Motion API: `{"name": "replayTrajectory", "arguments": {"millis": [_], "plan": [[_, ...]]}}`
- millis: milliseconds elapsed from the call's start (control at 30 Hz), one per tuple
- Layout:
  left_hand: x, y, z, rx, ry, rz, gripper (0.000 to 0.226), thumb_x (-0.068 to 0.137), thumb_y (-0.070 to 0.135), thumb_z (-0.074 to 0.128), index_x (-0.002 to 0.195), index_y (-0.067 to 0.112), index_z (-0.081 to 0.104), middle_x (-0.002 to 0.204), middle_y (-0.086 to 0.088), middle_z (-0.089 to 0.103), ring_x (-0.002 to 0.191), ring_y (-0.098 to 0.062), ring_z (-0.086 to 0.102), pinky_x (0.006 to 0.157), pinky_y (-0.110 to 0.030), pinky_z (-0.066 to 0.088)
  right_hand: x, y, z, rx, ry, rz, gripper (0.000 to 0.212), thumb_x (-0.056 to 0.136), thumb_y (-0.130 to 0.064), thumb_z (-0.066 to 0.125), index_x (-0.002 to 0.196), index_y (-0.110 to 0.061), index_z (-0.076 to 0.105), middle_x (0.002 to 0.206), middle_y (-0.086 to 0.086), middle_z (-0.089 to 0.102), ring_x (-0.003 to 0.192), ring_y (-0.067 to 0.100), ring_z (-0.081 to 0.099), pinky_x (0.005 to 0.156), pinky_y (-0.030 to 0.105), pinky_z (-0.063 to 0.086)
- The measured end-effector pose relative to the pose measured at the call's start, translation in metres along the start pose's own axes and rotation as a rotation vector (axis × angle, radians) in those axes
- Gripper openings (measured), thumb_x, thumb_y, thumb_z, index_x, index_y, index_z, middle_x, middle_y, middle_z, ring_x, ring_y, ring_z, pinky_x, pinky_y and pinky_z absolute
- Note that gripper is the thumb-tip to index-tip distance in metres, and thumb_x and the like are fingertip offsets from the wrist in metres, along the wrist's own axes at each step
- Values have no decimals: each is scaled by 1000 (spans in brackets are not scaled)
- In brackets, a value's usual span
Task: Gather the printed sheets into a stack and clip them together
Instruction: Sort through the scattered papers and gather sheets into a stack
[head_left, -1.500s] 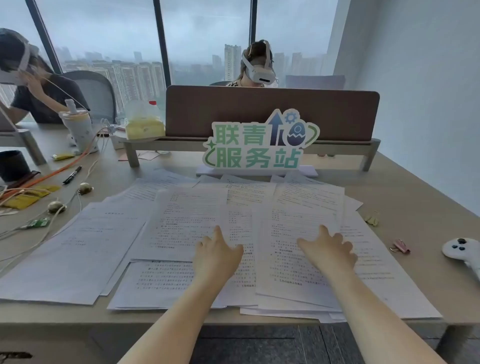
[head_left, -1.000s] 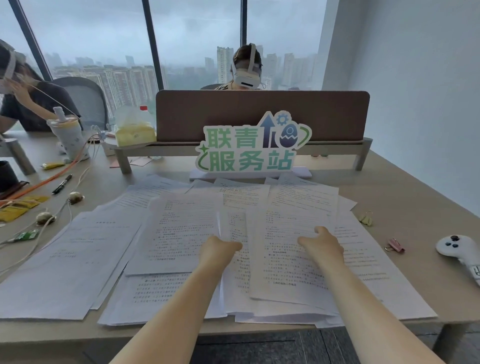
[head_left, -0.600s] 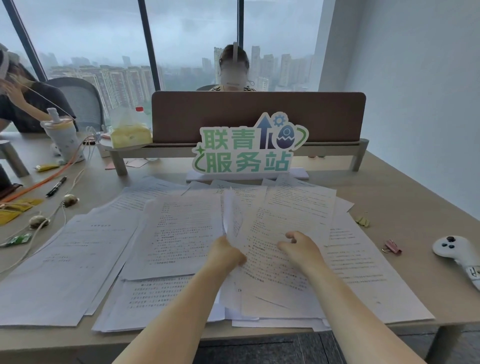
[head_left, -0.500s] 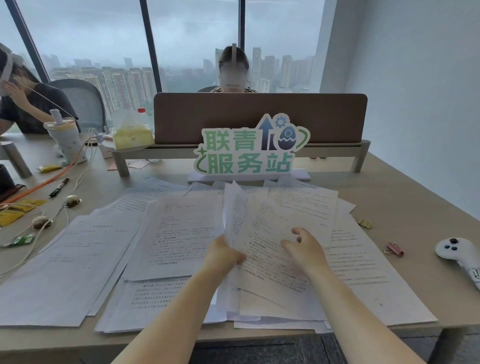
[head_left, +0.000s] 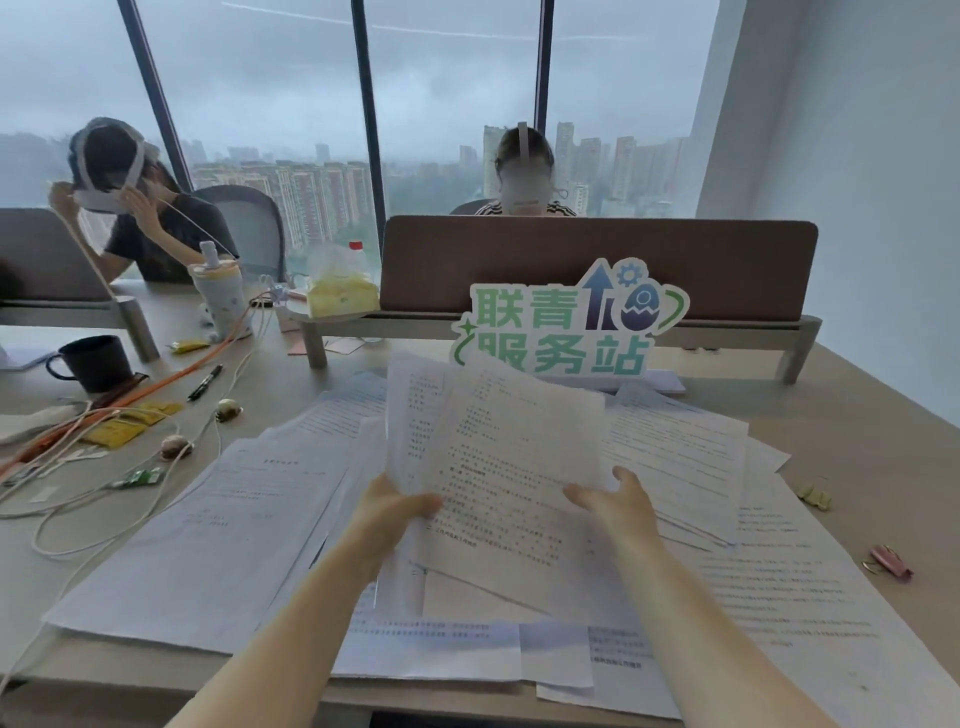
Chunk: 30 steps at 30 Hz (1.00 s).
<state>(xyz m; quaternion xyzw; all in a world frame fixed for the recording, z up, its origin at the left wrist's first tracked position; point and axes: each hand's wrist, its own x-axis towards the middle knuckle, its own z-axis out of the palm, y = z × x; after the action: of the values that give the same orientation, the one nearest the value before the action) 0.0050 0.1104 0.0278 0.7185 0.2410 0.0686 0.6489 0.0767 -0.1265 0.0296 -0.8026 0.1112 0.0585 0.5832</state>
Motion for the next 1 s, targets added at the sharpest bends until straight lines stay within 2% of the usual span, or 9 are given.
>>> {"name": "replayTrajectory", "arguments": {"millis": [100, 200, 300, 400, 533, 667, 867, 933, 1000], "plan": [[12, -3, -18, 45, 64, 19, 34, 74, 0, 75, 105, 11, 67, 95, -10, 73, 87, -28, 70, 74, -35, 57, 1, -12, 22, -81, -28, -50, 57, 81, -9, 73, 134, -10, 52, 130, 12, 58, 115, 29, 57, 94, 32, 44], [25, -5, -29, 207, 118, 41, 25, 77, 9, 73, 100, 12, 66, 96, -7, 72, 87, -27, 69, 79, -38, 57, 4, -19, 46, -175, -71, -127, 22, 77, -6, 70, 95, -17, 66, 102, 7, 71, 89, 26, 66, 84, 36, 56], [40, -12, -39, 394, 191, 62, 18, 79, 20, 70, 93, 10, 64, 92, -6, 68, 85, -25, 64, 73, -35, 52, 7, -25, 63, -247, -98, -171, 17, 82, -6, 64, 91, -20, 63, 89, 1, 68, 78, 23, 63, 63, 27, 50], [55, -23, -47, 556, 230, 15, 27, 73, 33, 65, 92, 13, 64, 96, -9, 65, 93, -32, 60, 84, -41, 52, 12, -23, 73, -289, -135, -151, 15, 85, -4, 59, 85, -20, 60, 79, 0, 63, 66, 16, 55, 50, 23, 37], [63, -29, -51, 627, 231, -27, 22, 68, 27, 64, 86, 16, 60, 96, -9, 61, 86, -29, 60, 72, -37, 53, 19, -21, 80, -281, -152, -85, 16, 82, -5, 58, 94, -7, 67, 83, 6, 66, 66, 20, 56, 52, 23, 37], [57, -18, -49, 524, 226, -65, 18, 73, 10, 67, 89, 10, 57, 86, -6, 57, 73, -19, 54, 53, -28, 38, 25, -24, 84, -168, -148, 5, 19, 80, -7, 64, 98, -3, 67, 99, 14, 71, 85, 30, 66, 68, 31, 48], [62, -16, -49, 378, 172, -132, 35, 76, 8, 75, 105, 10, 55, 105, -11, 62, 89, -28, 56, 71, -35, 45, 29, -26, 87, -35, -196, 160, 47, 84, -4, 69, 128, 2, 56, 128, 15, 59, 103, 30, 55, 81, 34, 41], [63, -18, -48, 331, 160, -156, 45, 76, 4, 74, 116, 10, 54, 108, -11, 61, 91, -30, 57, 77, -38, 50, 27, -28, 88, -5, -231, 219, 48, 84, -5, 71, 128, 5, 54, 126, 10, 59, 115, 34, 57, 83, 32, 42], [61, -22, -46, 286, 141, -162, 63, 76, 1, 72, 132, 13, 47, 105, -9, 57, 91, -30, 57, 78, -37, 49, 23, -24, 92, 19, -301, 286, 51, 79, -5, 75, 124, 7, 56, 117, 11, 64, 107, 36, 64, 91, 37, 51]]}}
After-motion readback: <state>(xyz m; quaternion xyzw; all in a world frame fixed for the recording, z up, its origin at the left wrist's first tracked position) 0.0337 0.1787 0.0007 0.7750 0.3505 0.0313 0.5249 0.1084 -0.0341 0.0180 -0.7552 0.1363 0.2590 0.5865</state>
